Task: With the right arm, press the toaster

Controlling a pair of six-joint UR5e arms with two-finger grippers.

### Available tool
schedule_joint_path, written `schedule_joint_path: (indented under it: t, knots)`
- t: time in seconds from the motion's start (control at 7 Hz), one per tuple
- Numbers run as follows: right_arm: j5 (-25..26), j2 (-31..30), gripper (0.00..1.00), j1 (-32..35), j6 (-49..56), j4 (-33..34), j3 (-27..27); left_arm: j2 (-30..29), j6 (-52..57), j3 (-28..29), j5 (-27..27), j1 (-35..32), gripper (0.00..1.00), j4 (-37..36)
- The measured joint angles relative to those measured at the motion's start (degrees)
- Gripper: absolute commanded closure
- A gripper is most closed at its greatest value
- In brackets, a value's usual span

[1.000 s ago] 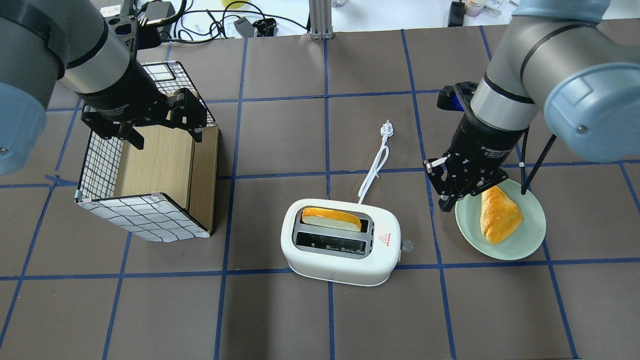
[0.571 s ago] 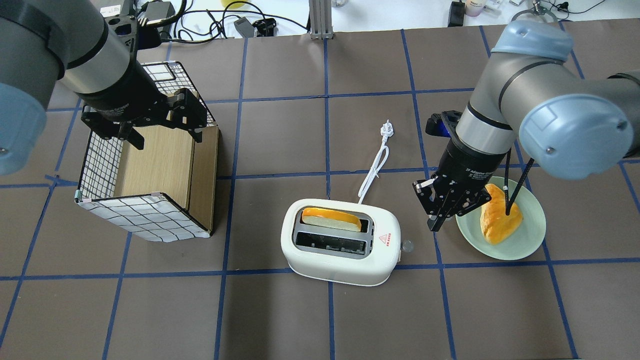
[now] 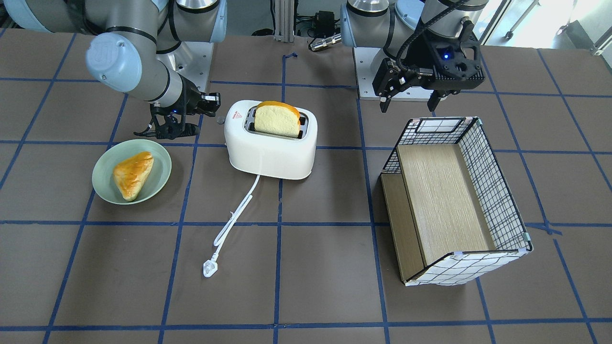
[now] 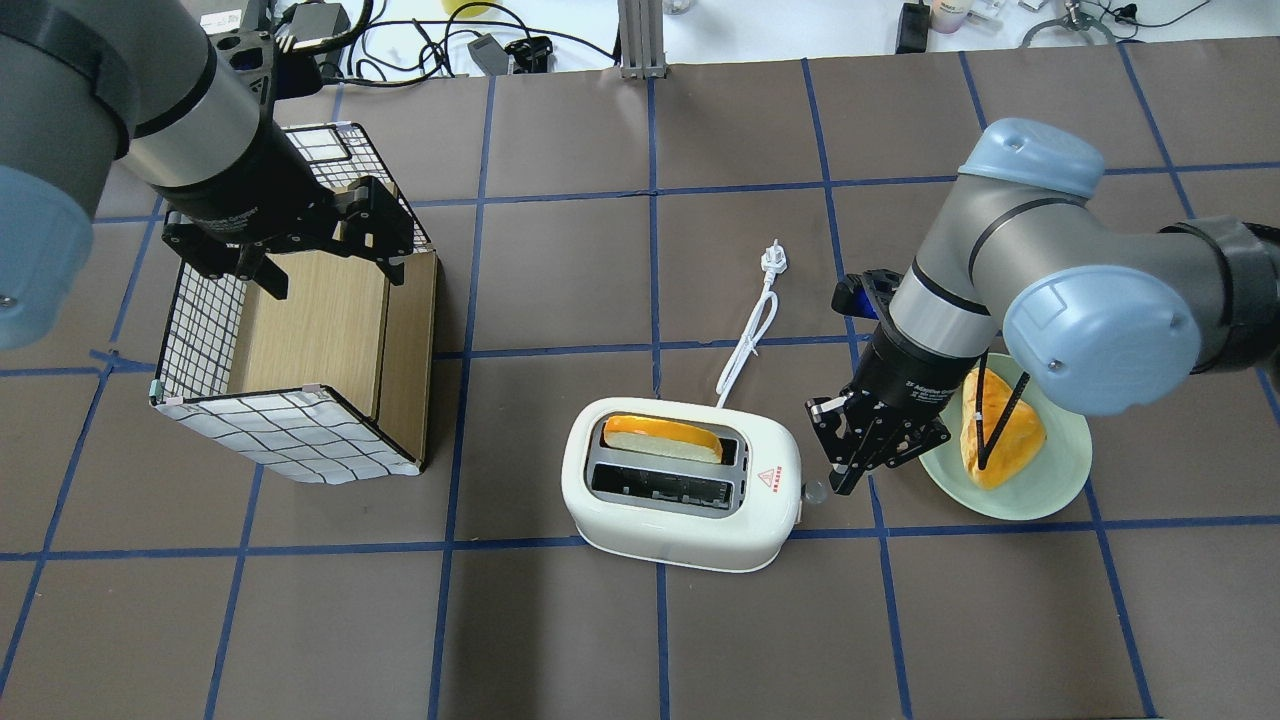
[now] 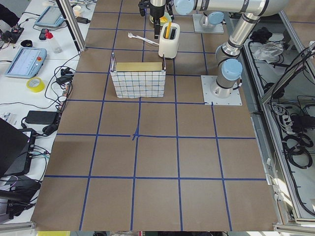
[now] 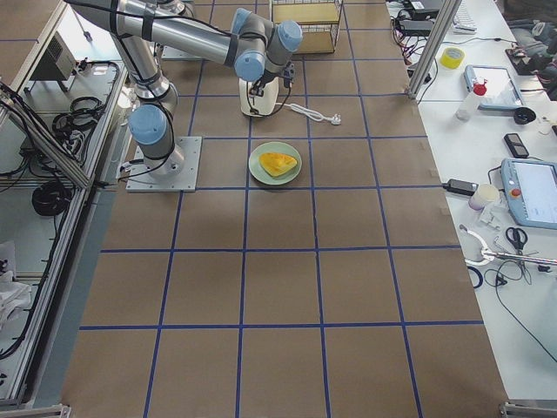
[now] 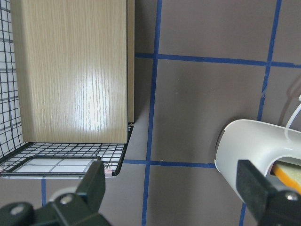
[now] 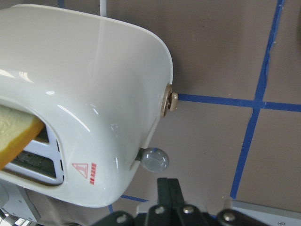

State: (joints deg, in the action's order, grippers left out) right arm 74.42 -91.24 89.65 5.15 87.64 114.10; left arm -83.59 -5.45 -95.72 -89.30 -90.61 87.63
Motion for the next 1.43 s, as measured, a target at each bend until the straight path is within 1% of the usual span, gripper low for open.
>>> schedule_joint_path:
  t: [0.43,1.43]
  knots:
    - [-0.8,1.1,1.0,0.1,0.1,0.9,0.8,0.0,0.0,0.0,0.0,0.0,0.0,0.0]
    - [-0.9,2.2,1.0,0.1,0.1,2.0,1.8,0.0,0.0,0.0,0.0,0.0,0.0,0.0]
